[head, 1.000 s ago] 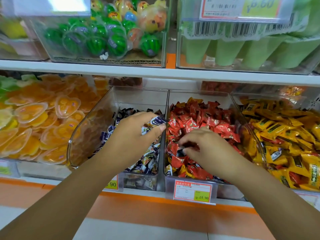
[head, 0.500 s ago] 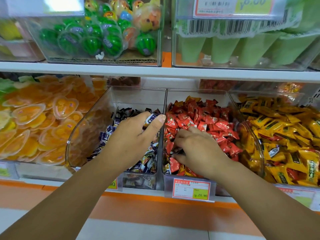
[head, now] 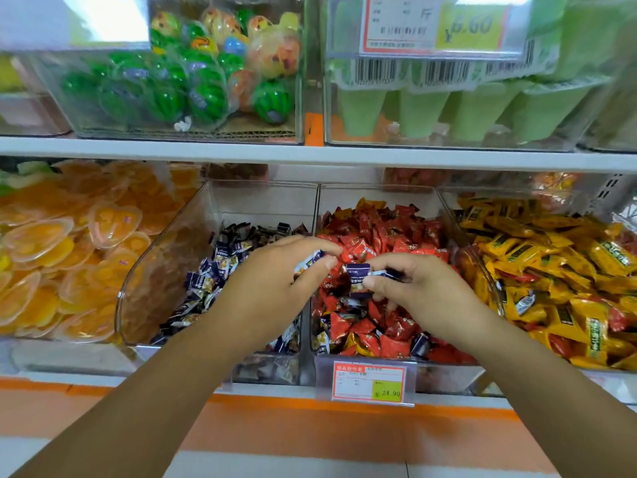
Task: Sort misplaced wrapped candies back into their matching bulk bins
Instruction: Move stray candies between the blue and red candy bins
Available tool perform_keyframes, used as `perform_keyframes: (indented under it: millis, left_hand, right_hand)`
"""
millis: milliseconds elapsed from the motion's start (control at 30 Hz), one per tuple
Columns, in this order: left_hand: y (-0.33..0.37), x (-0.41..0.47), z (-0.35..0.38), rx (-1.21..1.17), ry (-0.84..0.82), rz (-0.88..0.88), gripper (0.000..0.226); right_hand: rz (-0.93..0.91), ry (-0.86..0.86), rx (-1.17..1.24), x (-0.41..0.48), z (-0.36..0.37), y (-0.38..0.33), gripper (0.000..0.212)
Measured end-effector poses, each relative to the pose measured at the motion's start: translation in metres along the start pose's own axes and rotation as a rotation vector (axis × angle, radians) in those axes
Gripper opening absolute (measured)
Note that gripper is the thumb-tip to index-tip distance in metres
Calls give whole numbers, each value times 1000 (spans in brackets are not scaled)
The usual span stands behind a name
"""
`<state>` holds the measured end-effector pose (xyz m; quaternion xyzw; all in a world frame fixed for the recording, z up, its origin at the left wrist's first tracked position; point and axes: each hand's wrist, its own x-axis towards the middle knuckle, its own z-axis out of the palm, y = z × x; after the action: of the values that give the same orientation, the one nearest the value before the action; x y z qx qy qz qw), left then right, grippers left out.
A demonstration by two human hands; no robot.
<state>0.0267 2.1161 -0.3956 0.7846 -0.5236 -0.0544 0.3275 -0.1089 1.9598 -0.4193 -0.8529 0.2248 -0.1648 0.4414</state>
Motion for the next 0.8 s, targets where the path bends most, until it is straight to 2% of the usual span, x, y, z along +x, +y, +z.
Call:
perform_keyframes:
  millis: [200, 467, 667, 800]
  left_hand:
    - [1, 5, 5, 83, -20, 52, 38]
    - [-2, 1, 1, -113, 34, 9, 30]
    - [-21, -5, -29, -120, 195, -137, 22]
    - [-52, -11, -48, 63, 241, -260, 30]
  right_hand:
    - [-43, 17, 260, -2, -2, -12, 15]
    - [-70, 96, 423, 6, 15, -29, 15]
    - [-163, 121, 423, 17, 37, -45, 18]
    - [-298, 123, 204, 29, 52, -49, 34]
